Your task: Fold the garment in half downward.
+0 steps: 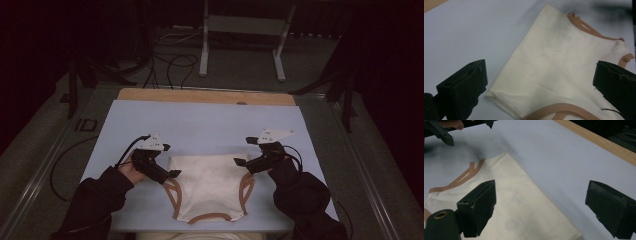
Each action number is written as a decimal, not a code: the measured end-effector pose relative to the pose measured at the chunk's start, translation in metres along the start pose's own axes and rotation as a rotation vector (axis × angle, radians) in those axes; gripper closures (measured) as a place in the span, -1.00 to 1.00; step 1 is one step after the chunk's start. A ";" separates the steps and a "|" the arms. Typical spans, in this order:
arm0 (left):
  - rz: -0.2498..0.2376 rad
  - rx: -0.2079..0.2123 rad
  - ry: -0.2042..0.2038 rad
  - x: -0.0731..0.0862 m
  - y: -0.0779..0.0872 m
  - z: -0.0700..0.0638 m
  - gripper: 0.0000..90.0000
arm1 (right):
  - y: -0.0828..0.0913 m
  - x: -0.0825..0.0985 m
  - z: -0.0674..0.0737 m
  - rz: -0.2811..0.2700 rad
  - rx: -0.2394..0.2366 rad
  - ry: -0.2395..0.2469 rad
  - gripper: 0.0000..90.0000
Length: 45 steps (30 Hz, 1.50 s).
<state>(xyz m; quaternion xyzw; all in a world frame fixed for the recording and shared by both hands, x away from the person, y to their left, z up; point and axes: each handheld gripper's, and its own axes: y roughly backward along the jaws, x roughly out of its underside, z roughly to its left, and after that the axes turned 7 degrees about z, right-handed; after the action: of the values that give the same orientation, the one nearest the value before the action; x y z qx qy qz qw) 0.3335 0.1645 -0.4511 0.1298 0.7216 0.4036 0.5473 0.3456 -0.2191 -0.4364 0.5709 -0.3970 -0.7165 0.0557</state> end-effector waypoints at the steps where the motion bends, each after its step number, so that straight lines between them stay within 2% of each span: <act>1: 0.005 0.001 0.009 0.002 -0.002 0.003 -0.99 | -0.003 0.001 -0.005 0.008 0.003 -0.005 -0.77; 9: 0.007 -0.012 0.038 0.008 -0.011 0.015 -0.99 | -0.012 0.008 -0.016 0.037 0.004 -0.035 -0.78; 12: 0.025 -0.019 0.058 0.011 -0.016 0.021 -0.99 | -0.015 0.012 -0.020 0.042 0.005 -0.056 -0.78; 13: 0.024 -0.020 0.085 0.014 -0.020 0.025 -0.99 | -0.016 0.014 -0.022 0.045 0.014 -0.060 -0.78; 14: 0.024 -0.020 0.085 0.014 -0.020 0.025 -0.99 | -0.016 0.014 -0.022 0.045 0.014 -0.060 -0.78; 15: 0.021 -0.028 0.106 0.017 -0.023 0.029 -0.99 | -0.018 0.017 -0.025 0.045 0.016 -0.068 -0.78; 19: 0.047 -0.027 0.128 0.020 -0.031 0.034 -1.00 | -0.021 0.022 -0.029 0.054 0.018 -0.084 -0.78; 24: 0.083 -0.031 0.123 0.020 -0.038 0.036 -0.99 | -0.025 0.026 -0.034 0.061 0.015 -0.104 -0.79; 26: 0.091 -0.051 0.123 0.022 -0.043 0.037 -0.99 | -0.029 0.028 -0.034 0.087 0.025 -0.106 -0.79; 28: 0.102 -0.054 0.124 0.024 -0.046 0.039 -0.88 | -0.033 0.031 -0.034 0.095 0.032 -0.116 -0.79; 30: 0.107 -0.052 0.121 0.025 -0.047 0.039 -0.83 | -0.035 0.033 -0.035 0.100 0.017 -0.122 -0.79; 31: 0.117 -0.056 0.118 0.027 -0.049 0.040 -0.79 | -0.040 0.035 -0.035 0.126 0.018 -0.126 -0.79; 36: 0.143 -0.068 0.114 0.031 -0.054 0.041 -0.65 | -0.049 0.041 -0.037 0.172 0.008 -0.138 -0.78; 37: 0.150 -0.078 0.107 0.033 -0.055 0.041 -0.62 | -0.053 0.044 -0.039 0.191 0.006 -0.143 -0.76; 40: 0.148 -0.086 0.104 0.034 -0.055 0.041 -0.47 | -0.054 0.047 -0.040 0.202 0.009 -0.145 -0.68; 41: 0.150 -0.098 0.106 0.035 -0.056 0.042 -0.45 | -0.056 0.049 -0.042 0.224 0.021 -0.147 -0.63; 45: 0.149 -0.111 0.103 0.036 -0.055 0.044 -0.38 | -0.058 0.051 -0.044 0.233 0.024 -0.166 -0.58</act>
<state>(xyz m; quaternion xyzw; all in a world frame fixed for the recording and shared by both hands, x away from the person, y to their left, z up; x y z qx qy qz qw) 0.3738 0.1714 -0.5196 0.1315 0.7135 0.4887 0.4846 0.3879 -0.2297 -0.5140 0.4605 -0.4723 -0.7451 0.0986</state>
